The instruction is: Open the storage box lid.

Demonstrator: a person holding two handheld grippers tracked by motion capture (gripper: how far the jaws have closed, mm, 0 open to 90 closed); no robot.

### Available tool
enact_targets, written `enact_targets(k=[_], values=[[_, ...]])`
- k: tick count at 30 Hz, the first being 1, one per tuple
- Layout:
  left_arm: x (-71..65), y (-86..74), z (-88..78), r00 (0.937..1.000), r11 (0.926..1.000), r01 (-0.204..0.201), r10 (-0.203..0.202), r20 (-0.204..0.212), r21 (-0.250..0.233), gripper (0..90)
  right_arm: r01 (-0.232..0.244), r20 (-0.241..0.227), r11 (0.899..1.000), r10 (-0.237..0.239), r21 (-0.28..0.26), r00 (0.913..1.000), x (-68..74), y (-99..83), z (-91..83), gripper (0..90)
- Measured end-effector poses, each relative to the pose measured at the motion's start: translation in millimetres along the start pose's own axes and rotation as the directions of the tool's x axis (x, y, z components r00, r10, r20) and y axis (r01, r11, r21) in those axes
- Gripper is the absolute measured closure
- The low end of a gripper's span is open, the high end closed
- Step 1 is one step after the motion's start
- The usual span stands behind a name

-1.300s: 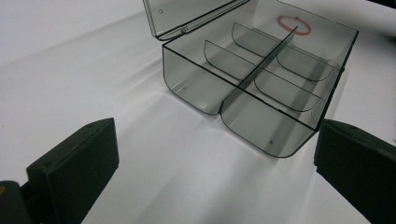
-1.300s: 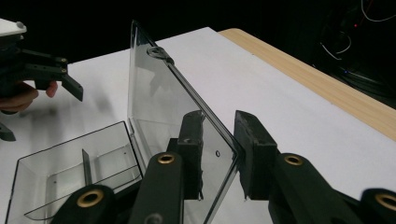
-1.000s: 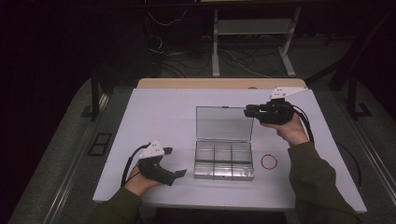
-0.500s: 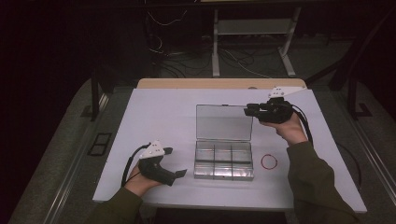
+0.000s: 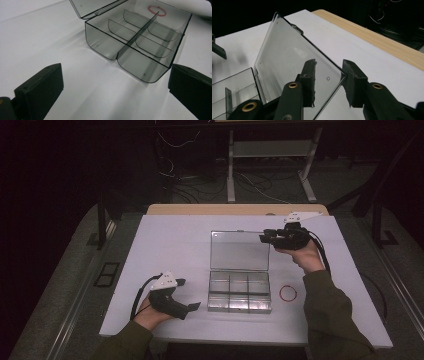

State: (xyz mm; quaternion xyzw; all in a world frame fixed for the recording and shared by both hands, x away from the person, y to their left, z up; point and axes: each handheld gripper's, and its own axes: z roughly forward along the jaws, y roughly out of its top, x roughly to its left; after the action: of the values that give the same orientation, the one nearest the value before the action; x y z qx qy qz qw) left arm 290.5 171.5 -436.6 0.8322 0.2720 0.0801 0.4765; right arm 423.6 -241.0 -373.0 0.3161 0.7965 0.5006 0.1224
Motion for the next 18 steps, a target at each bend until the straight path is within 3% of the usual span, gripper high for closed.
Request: enact_targets(k=[18], values=[[-0.3,-0.4,1.7,0.9999,1.0,-0.004,0.003,0.009,0.008,0.0,-0.015,0.036,1.0,0.014,0.013,0.9993,-5.1,-6.2,11.5,57.9]])
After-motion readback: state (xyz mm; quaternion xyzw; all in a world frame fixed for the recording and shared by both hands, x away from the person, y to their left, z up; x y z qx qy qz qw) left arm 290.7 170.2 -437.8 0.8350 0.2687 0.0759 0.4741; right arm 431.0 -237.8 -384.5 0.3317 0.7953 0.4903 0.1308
